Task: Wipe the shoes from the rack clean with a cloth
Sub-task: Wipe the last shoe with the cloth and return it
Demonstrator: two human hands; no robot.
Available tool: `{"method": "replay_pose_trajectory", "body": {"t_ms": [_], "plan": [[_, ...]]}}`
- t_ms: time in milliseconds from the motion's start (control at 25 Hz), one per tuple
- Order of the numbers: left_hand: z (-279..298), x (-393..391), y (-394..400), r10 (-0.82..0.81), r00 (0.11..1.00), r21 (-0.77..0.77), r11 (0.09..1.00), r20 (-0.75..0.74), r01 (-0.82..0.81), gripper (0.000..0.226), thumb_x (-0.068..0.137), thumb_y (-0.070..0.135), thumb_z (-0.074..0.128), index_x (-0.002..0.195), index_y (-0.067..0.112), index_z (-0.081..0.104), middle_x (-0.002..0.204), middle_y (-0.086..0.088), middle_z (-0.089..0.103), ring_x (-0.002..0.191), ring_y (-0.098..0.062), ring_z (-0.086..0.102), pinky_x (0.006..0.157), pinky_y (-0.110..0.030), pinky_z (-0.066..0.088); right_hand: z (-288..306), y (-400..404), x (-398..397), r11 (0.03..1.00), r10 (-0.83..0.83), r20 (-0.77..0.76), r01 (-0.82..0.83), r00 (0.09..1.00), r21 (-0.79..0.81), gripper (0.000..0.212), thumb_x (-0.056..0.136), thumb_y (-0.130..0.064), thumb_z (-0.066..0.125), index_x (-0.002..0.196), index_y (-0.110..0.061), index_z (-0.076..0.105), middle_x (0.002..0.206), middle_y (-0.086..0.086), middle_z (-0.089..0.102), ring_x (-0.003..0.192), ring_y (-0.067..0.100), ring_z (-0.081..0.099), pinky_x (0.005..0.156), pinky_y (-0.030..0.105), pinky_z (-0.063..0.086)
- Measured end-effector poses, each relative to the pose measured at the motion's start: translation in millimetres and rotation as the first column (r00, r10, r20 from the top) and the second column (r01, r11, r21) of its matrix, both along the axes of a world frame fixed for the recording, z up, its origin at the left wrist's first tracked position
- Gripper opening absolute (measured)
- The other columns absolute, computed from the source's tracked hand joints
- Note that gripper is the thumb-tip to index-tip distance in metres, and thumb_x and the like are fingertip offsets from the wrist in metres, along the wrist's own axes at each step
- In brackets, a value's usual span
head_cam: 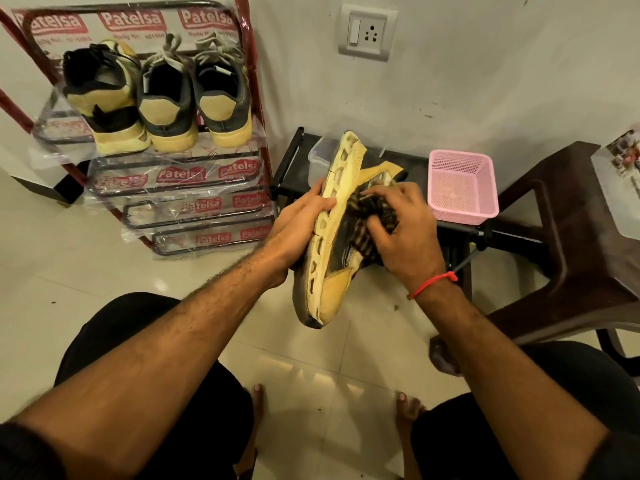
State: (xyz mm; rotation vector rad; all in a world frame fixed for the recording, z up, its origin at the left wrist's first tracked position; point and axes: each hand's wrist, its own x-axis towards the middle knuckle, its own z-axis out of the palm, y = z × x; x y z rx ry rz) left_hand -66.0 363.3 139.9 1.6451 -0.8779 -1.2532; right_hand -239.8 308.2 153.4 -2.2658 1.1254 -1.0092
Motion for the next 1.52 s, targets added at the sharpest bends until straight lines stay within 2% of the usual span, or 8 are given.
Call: {"method": "replay_pose_trajectory", "body": {"t_ms": [80, 240, 480, 640, 840, 1040, 1280, 1520], "plan": [[2.4, -6.0, 1.8, 0.026, 0.993, -0.050, 0.999, 0.113, -0.020, 0.056, 0.098, 0.053, 0.050, 0.150, 0.056, 0.032, 0.117, 0.009, 0.067, 0.105, -0.015, 0.066, 0.092, -0.042, 0.054, -7.2, 3.4, -1.5, 0.996, -0.052, 0.033, 0.049, 0.998, 0.077, 0.031, 0.088, -0.008, 0.065, 0.118, -0.014, 0.066, 0.116, 0.005, 0.056, 0.107, 0.012, 0.054, 0.101, 0.036, 0.050], [7.1, 6.6, 0.4, 0.137, 0.989, -0.060, 0.989, 0.056, -0.133, 0.052, 0.101, 0.047, 0.050, 0.150, 0.056, 0.034, 0.116, 0.013, 0.066, 0.105, -0.015, 0.066, 0.101, -0.050, 0.052, -11.5, 63.0, 7.9, 0.957, 0.289, 0.036, -0.290, 0.957, 0.014, 0.033, 0.086, -0.016, 0.064, 0.118, -0.012, 0.066, 0.118, 0.005, 0.056, 0.110, 0.010, 0.054, 0.100, 0.018, 0.046], [7.8, -7.8, 4.9, 0.021, 0.984, -0.073, 0.997, 0.176, -0.009, 0.067, 0.087, 0.061, 0.048, 0.151, 0.057, 0.029, 0.114, 0.006, 0.068, 0.101, -0.017, 0.068, 0.095, -0.049, 0.056, -15.3, 15.9, 3.2, 0.996, -0.045, 0.148, 0.034, 0.988, 0.080, 0.030, 0.088, -0.011, 0.063, 0.118, -0.015, 0.065, 0.116, 0.001, 0.052, 0.105, -0.008, 0.049, 0.099, 0.018, 0.047], [12.2, 2.1, 0.8, 0.076, 0.993, -0.084, 0.994, 0.091, -0.068, 0.054, 0.102, 0.044, 0.052, 0.152, 0.051, 0.034, 0.109, 0.018, 0.063, 0.097, -0.009, 0.066, 0.089, -0.035, 0.055, -20.0, 66.4, 5.5, 0.950, 0.311, 0.097, -0.309, 0.945, -0.045, 0.035, 0.085, -0.017, 0.062, 0.120, -0.013, 0.064, 0.120, 0.008, 0.054, 0.112, 0.004, 0.051, 0.101, 0.017, 0.045], [7.3, -10.4, 3.8, 0.010, 0.990, -0.100, 0.995, 0.139, 0.004, 0.056, 0.103, 0.045, 0.049, 0.154, 0.052, 0.027, 0.109, 0.002, 0.071, 0.092, -0.014, 0.069, 0.084, -0.037, 0.057, -17.3, -0.7, -6.5, 0.991, -0.123, 0.167, 0.112, 0.978, 0.078, 0.032, 0.089, -0.005, 0.063, 0.120, -0.011, 0.066, 0.119, 0.007, 0.054, 0.107, -0.012, 0.047, 0.101, 0.019, 0.045], [15.6, 10.7, -1.8, 0.215, 0.975, -0.100, 0.973, 0.049, -0.210, 0.051, 0.101, 0.045, 0.050, 0.150, 0.055, 0.037, 0.132, 0.009, 0.066, 0.107, -0.009, 0.064, 0.098, -0.040, 0.051, -20.9, 51.8, 8.6, 0.962, 0.232, 0.243, -0.259, 0.942, 0.086, 0.031, 0.086, -0.016, 0.062, 0.116, -0.020, 0.069, 0.118, -0.003, 0.059, 0.115, 0.006, 0.057, 0.101, 0.023, 0.046], [11.7, -0.5, 8.6, -0.016, 1.000, -0.084, 0.996, -0.023, 0.014, 0.069, 0.088, 0.061, 0.056, 0.150, 0.063, 0.026, 0.147, 0.017, 0.050, 0.126, -0.013, 0.055, 0.106, -0.055, 0.046, -20.0, 29.9, 14.0, 0.868, 0.012, 0.616, -0.313, 0.788, 0.384, 0.028, 0.092, 0.000, 0.062, 0.115, -0.013, 0.070, 0.121, 0.011, 0.065, 0.118, 0.025, 0.062, 0.104, 0.050, 0.049], [13.2, -6.9, 8.2, -0.002, 0.996, -0.200, 0.980, 0.094, 0.021, 0.037, 0.099, 0.038, 0.050, 0.133, 0.049, 0.059, 0.148, 0.008, 0.039, 0.131, -0.009, 0.045, 0.110, -0.044, 0.045, -24.9, 17.7, 15.8, 0.821, -0.106, 0.670, -0.315, 0.735, 0.475, 0.027, 0.092, 0.001, 0.062, 0.113, -0.015, 0.069, 0.112, 0.006, 0.071, 0.109, 0.022, 0.066, 0.089, 0.034, 0.054]]}}
